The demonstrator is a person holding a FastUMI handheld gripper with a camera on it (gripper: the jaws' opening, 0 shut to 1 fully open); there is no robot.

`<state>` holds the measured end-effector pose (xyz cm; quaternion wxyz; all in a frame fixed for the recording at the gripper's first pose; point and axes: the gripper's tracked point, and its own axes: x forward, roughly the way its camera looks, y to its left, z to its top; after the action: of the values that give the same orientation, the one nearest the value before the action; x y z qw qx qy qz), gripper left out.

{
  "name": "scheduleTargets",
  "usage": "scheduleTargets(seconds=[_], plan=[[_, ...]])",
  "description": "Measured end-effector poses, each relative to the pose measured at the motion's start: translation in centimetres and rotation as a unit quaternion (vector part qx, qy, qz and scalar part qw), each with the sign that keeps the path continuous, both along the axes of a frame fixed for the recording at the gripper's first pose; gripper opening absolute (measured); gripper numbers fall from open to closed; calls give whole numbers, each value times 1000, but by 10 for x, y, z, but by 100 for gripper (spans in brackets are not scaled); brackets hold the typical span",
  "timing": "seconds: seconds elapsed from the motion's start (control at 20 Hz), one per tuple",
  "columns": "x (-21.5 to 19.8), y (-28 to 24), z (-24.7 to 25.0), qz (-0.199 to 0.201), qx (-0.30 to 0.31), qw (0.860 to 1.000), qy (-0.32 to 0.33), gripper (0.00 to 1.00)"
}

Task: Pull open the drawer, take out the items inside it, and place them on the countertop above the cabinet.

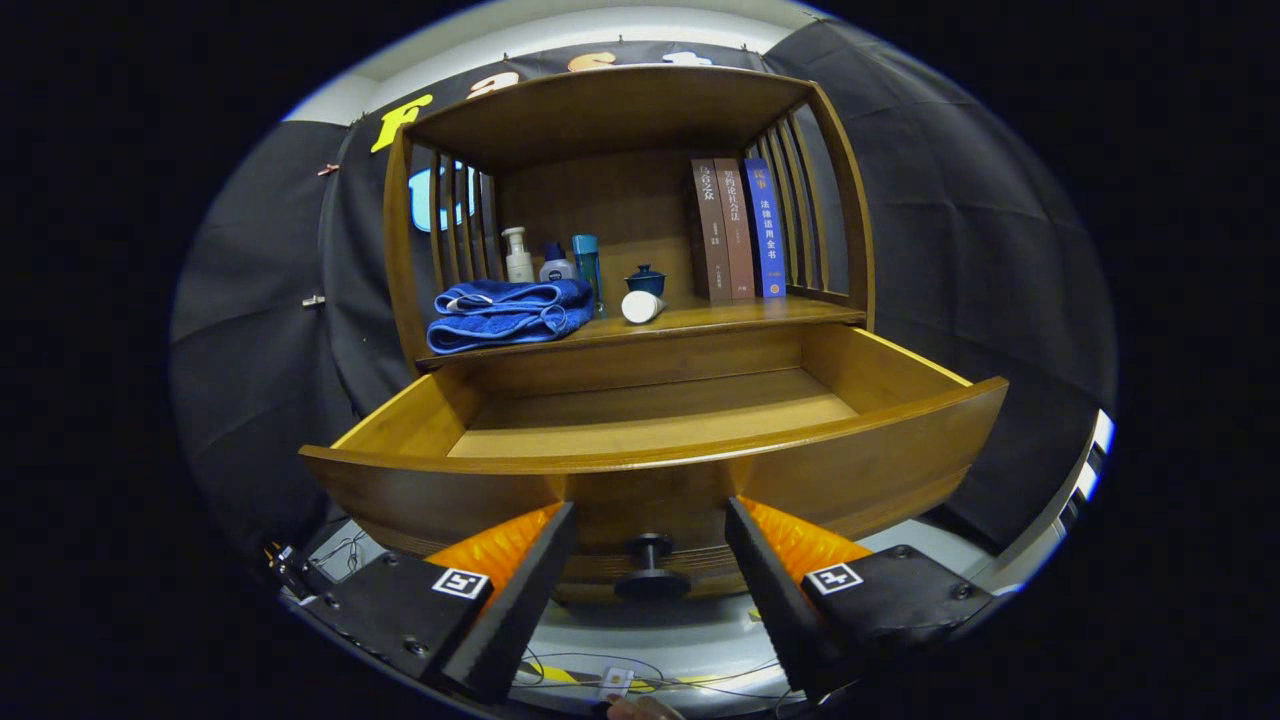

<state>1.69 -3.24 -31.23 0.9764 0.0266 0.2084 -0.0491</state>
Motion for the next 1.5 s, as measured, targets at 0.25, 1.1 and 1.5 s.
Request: scheduleTargets(seconds=[0.25, 1.1, 1.5], plan=[[44, -2, 4, 1, 5, 1000, 2, 100], [158, -11, -13, 7, 7, 1000, 9, 99], [182, -14, -16, 2, 7, 1000, 7, 100]])
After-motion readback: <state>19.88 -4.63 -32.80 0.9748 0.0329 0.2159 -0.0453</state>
